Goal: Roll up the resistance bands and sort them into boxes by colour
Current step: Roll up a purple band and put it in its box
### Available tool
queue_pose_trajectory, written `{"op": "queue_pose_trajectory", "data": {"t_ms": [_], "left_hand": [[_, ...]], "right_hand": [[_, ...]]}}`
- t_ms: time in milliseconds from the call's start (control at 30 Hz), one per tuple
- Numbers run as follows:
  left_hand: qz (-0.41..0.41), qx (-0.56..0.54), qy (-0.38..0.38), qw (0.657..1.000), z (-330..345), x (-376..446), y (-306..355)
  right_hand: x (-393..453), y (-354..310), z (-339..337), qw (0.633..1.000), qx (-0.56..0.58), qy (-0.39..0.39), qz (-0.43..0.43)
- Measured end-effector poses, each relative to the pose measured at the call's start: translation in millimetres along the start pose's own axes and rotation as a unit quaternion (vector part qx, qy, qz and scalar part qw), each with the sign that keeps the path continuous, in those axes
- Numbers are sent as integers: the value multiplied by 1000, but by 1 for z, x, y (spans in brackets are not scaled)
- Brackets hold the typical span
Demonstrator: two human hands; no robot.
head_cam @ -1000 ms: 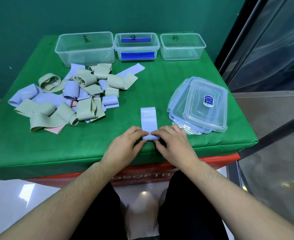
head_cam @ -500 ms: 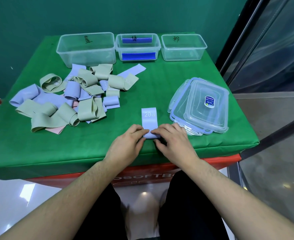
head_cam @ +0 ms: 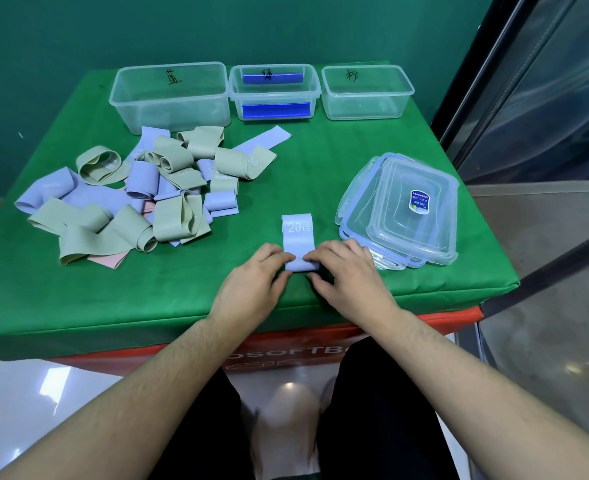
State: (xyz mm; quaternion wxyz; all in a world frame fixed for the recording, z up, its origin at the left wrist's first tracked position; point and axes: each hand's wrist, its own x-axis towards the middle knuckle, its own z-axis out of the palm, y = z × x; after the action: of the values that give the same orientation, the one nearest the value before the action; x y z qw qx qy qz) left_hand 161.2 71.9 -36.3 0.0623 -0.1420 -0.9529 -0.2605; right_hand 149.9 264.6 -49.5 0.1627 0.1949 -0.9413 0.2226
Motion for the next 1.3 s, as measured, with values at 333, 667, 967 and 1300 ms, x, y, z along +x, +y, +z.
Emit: {"op": "queue_pose_trajectory", "data": {"t_ms": [333,667,967,1300], "left_hand": [[13,53,-8,998,-2,4,0],[-15,63,-26,998,-2,15,2],[-25,8,1,1000,-4,11,0],[34,13,31,999,-1,-32,-6]], "right_hand": [[8,3,1,1000,-1,-27,12],[5,2,3,999,-5,-29,13],[7,-1,2,1000,20,-19,9],[-30,-12,-3,999,47,-22,-13]]}}
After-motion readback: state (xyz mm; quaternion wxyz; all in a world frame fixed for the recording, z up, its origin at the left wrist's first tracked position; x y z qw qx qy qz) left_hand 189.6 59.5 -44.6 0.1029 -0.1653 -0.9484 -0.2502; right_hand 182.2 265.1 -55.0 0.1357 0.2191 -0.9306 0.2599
